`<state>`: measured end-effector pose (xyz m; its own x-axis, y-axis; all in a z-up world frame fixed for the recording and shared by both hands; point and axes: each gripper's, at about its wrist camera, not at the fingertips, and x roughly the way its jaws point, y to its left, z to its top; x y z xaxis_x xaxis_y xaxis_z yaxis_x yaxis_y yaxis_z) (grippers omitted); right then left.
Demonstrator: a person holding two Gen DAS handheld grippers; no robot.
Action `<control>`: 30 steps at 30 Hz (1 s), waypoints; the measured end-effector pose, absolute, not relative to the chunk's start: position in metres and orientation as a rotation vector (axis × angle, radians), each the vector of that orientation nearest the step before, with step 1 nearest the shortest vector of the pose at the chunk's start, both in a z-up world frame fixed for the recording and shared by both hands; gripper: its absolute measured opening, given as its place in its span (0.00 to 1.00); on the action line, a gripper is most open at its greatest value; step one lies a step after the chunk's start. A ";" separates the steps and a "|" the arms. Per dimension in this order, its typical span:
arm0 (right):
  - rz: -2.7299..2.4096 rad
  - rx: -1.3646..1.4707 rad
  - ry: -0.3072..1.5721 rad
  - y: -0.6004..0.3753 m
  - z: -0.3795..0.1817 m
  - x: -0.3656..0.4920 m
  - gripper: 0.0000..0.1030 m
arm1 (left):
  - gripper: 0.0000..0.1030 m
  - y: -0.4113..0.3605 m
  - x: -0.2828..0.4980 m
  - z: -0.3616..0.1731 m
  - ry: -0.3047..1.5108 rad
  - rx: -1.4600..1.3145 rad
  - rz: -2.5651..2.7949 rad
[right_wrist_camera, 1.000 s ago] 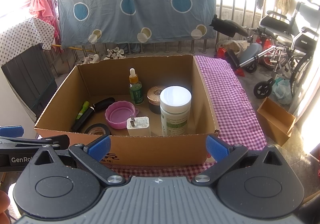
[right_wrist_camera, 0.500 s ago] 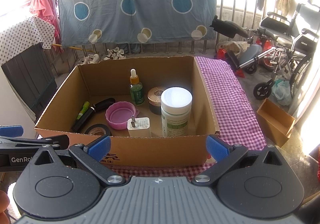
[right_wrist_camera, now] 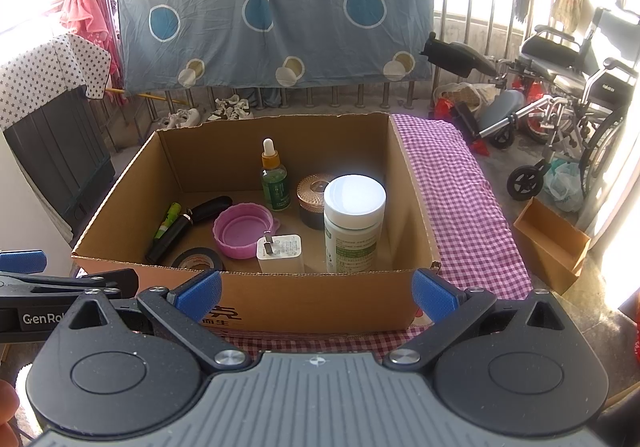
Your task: Organize rigid objects
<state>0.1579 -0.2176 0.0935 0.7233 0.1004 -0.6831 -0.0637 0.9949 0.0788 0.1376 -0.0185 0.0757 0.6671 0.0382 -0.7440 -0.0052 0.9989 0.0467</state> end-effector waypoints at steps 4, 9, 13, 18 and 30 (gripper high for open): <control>0.090 0.051 0.757 -0.217 0.093 0.158 1.00 | 0.99 -0.018 0.138 0.075 0.841 0.042 0.024; 0.090 0.051 0.757 -0.217 0.094 0.157 1.00 | 0.99 -0.019 0.137 0.077 0.842 0.039 0.026; 0.091 0.053 0.758 -0.217 0.094 0.157 1.00 | 0.99 -0.018 0.137 0.077 0.842 0.039 0.026; 0.090 0.053 0.759 -0.217 0.095 0.157 1.00 | 0.99 -0.020 0.135 0.077 0.845 0.036 0.029; 0.090 0.053 0.759 -0.216 0.094 0.156 1.00 | 0.99 -0.021 0.135 0.077 0.846 0.034 0.030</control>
<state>0.1564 -0.2164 0.0939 0.7220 0.1003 -0.6846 -0.0617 0.9948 0.0806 0.1351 -0.0207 0.0772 0.6625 0.0399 -0.7480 -0.0132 0.9990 0.0416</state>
